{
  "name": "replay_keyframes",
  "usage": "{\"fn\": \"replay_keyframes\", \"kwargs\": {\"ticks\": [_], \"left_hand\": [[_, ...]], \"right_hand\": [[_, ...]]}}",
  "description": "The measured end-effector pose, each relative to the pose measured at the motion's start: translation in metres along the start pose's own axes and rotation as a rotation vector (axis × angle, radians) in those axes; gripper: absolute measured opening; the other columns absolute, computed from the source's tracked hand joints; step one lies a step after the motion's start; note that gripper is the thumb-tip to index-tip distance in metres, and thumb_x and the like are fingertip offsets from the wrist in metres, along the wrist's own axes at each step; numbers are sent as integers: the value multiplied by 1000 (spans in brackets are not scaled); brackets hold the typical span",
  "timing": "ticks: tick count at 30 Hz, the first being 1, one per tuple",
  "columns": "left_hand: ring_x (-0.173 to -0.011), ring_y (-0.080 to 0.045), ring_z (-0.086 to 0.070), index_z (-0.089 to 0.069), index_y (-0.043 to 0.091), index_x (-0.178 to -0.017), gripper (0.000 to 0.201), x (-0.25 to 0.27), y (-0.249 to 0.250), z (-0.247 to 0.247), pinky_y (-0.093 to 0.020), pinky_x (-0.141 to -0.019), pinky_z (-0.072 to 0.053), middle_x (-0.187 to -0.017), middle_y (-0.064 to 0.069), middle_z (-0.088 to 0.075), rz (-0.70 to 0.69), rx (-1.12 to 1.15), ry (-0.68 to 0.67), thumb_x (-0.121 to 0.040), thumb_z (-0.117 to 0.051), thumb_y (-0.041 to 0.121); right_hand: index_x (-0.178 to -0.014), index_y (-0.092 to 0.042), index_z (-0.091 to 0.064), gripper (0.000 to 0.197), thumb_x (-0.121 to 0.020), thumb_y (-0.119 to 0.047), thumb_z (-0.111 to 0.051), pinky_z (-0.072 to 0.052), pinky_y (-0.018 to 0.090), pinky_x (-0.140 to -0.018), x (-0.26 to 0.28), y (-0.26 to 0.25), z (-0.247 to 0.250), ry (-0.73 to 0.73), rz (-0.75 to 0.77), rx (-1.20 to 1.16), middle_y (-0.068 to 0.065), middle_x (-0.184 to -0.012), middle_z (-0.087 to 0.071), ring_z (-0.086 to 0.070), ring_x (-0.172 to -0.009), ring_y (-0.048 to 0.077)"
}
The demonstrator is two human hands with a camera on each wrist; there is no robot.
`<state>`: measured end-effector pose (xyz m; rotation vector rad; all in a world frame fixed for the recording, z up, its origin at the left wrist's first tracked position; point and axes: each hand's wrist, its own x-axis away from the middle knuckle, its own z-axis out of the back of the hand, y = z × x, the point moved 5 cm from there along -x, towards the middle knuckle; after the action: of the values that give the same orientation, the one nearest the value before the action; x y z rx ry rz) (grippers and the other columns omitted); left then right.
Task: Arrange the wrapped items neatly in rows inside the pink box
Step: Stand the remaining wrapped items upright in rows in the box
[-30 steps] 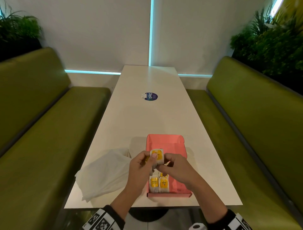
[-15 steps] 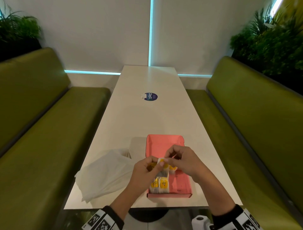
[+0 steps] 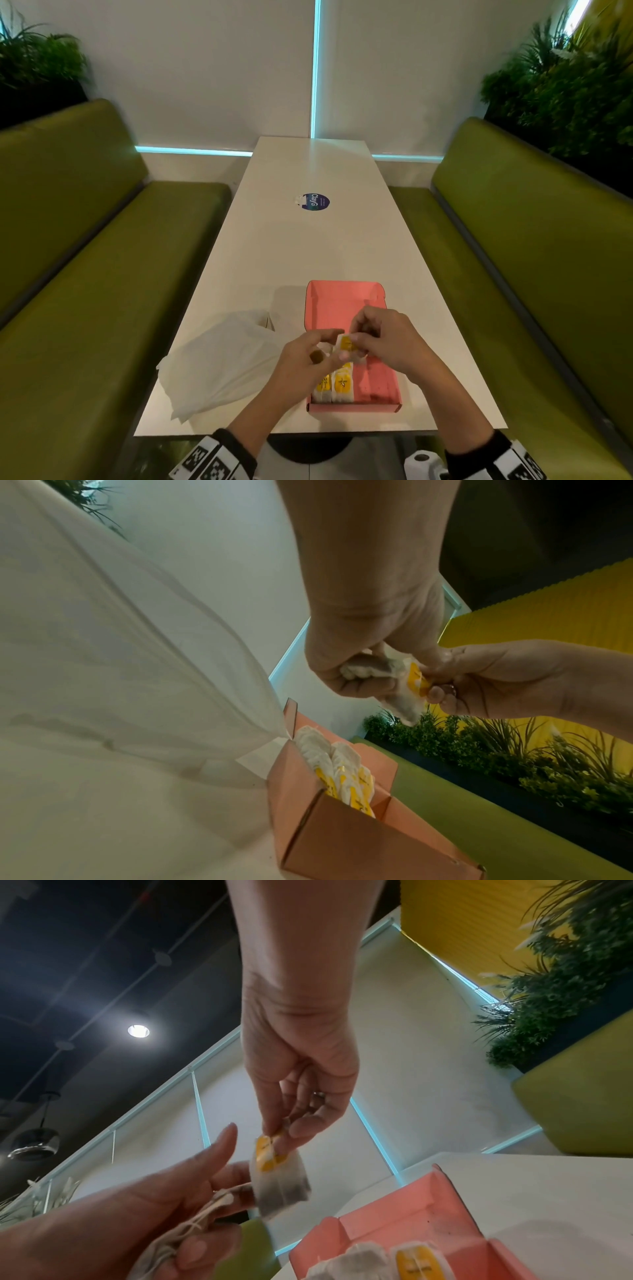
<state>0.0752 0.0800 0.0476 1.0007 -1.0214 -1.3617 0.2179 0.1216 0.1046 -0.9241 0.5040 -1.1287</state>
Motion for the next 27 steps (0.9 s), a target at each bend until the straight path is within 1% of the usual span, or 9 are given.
{"fn": "replay_keyframes", "kwargs": {"ticks": [2,4,9,12,17,20,21,24,27], "left_hand": [[-63,-4,-60,-71,24,-93,18,-1,-2,-2,-29,-61,-51,-76,3,-67,2,-43,4,-81,-69,36],[-70,-19,-63,-72,18,-84,20,-2,-5,-3,-38,-70,-51,-76,-5,-68,-2,-81,15,-82,-69,38],[-72,-16,-63,-71,13,-85,18,-1,-5,-3,-33,-73,-52,-78,-6,-68,-7,-63,19,-87,-65,30],[-74,-15,-64,-71,16,-86,17,-1,-6,-2,-31,-72,-52,-78,-5,-68,-1,-71,45,-87,-64,31],[-85,-1,-63,-68,22,-107,24,0,-8,0,-17,-78,-51,-95,9,-70,14,-128,110,-88,-61,34],[-83,-1,-60,-59,28,-118,31,3,-14,9,-8,-71,-45,-100,9,-67,77,-270,153,-88,-60,37],[-82,-2,-59,-50,31,-126,38,5,-14,9,-10,-70,-45,-101,9,-65,97,-375,121,-89,-59,37],[-84,-7,-56,-21,33,-139,58,13,-17,3,-21,-77,-46,-107,5,-61,140,-666,-12,-91,-53,39],[-94,-12,-60,-17,27,-140,61,17,-24,-2,-23,-79,-46,-113,3,-60,208,-735,-40,-92,-51,41]], "right_hand": [[-77,-15,-61,13,-83,-3,-64,-52,26,-59,1,0,0,10,-2,-16,-1,-66,-64,-60,-57,8],[-82,-12,-61,9,-83,-4,-65,-52,29,-57,1,1,0,28,-13,-81,2,-71,-65,-60,-55,9],[-102,-22,-60,31,-76,-16,-76,-51,22,-58,3,10,-1,4,-99,-128,-5,-97,-64,-57,-60,7],[-97,-17,-64,26,-74,-17,-77,-50,18,-58,6,18,-7,-73,-154,-71,-2,-92,-67,-60,-66,6],[-88,-3,-63,17,-78,-12,-74,-50,17,-51,6,30,-12,6,-188,-115,5,-74,-64,-60,-55,9],[-82,-5,-59,8,-80,-3,-67,-57,33,-65,-2,51,-3,113,-240,75,12,-82,-65,-65,-70,24],[-78,-10,-56,10,-80,-5,-64,-56,37,-68,-5,59,0,136,-250,197,11,-82,-65,-64,-74,27],[-70,-20,-45,22,-85,-14,-61,-50,30,-65,-10,77,-8,126,-260,441,3,-76,-58,-58,-71,22],[-69,-20,-44,23,-85,-22,-61,-37,20,-52,-15,90,-21,111,-255,513,1,-78,-54,-50,-71,18]]}}
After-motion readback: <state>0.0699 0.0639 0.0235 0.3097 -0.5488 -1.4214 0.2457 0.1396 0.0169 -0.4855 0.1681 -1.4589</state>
